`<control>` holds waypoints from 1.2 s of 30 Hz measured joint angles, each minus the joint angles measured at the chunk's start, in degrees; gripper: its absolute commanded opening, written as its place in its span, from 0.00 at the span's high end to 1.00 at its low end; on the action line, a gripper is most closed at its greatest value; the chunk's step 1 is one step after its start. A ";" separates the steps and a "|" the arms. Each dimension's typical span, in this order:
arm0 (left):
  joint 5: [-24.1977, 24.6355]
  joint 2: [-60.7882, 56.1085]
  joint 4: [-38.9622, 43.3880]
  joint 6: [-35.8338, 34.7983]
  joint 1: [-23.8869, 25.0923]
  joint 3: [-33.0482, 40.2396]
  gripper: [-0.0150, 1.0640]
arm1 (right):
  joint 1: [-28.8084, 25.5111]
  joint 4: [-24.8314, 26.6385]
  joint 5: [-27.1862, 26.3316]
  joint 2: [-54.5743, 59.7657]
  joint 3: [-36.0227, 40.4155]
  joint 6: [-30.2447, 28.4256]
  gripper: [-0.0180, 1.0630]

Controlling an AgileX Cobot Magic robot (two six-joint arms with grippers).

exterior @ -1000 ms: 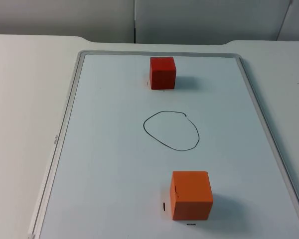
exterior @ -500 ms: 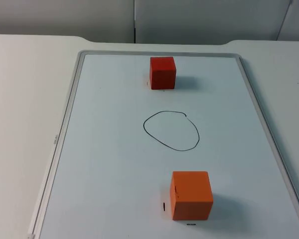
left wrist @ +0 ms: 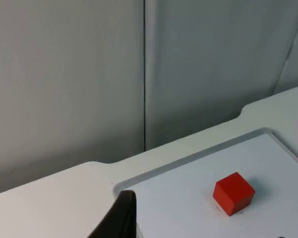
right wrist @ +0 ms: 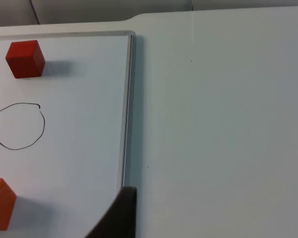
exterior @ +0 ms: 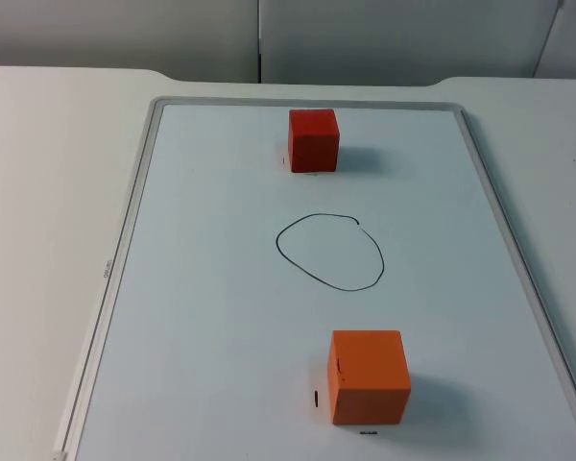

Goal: Pick up one cube with the left hand and another cube with the right hand. First place the cube in the right hand at the target position, then stack the cube in the left hand on top.

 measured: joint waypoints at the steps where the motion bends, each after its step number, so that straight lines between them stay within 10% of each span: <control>1: -0.09 3.05 -0.54 0.39 -0.71 -1.24 0.01 | 0.00 0.00 0.00 0.00 0.00 0.00 0.02; 11: 1.03 27.01 -1.22 -4.65 -8.86 -14.89 0.01 | 0.00 0.00 0.00 0.00 0.00 0.00 0.02; 36: 10.55 68.89 25.66 -45.57 -21.41 -51.92 0.02 | 0.00 0.00 0.00 0.00 0.00 0.00 0.02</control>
